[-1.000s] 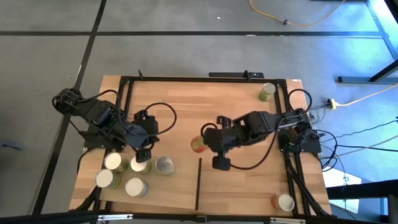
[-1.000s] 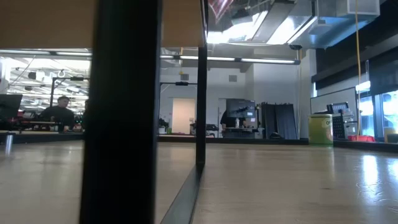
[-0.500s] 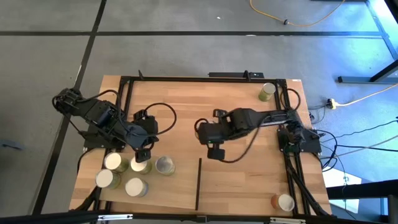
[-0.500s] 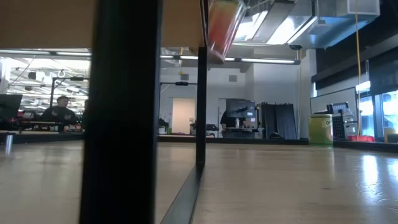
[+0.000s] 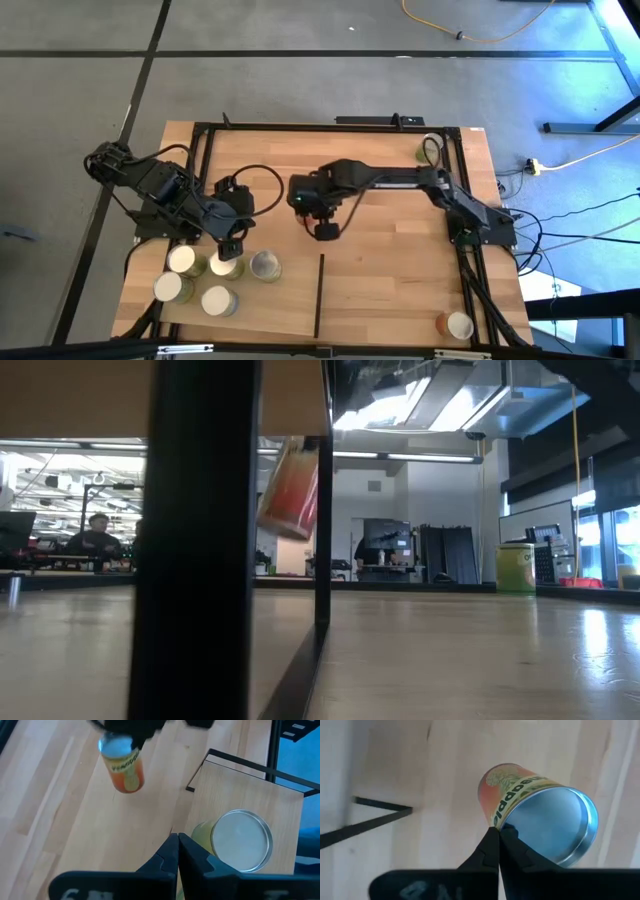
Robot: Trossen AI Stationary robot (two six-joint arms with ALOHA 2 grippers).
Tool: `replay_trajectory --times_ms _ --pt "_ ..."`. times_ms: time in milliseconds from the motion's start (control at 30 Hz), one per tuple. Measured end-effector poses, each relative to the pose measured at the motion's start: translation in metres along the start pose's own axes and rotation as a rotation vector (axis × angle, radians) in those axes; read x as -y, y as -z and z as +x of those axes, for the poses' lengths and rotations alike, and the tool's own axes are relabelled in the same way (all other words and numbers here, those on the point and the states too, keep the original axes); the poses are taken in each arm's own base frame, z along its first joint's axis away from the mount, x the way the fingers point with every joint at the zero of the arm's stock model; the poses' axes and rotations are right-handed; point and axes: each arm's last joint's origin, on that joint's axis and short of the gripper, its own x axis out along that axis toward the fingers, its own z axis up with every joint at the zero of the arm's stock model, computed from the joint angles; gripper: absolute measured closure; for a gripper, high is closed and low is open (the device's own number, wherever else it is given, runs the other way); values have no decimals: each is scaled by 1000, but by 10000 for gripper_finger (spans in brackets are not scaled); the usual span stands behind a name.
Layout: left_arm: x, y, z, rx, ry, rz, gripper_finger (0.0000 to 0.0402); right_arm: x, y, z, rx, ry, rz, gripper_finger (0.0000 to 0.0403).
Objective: Pick and place cans onto a shelf
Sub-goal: Put the top canned pineapple on the shelf
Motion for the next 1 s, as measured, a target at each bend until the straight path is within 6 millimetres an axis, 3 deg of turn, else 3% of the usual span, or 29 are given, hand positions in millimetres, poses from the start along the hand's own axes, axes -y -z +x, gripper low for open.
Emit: replay_trajectory --times_ms 267,467,1000 --pt "0 0 0 -1 1 -52 401 23 -4 44 -65 -22 -61 403" --pt "0 0 0 -1 1 -54 401 28 -4 70 -116 -32 -92 403" --pt "0 0 0 -2 2 -54 401 28 -6 70 -105 -30 -122 369"
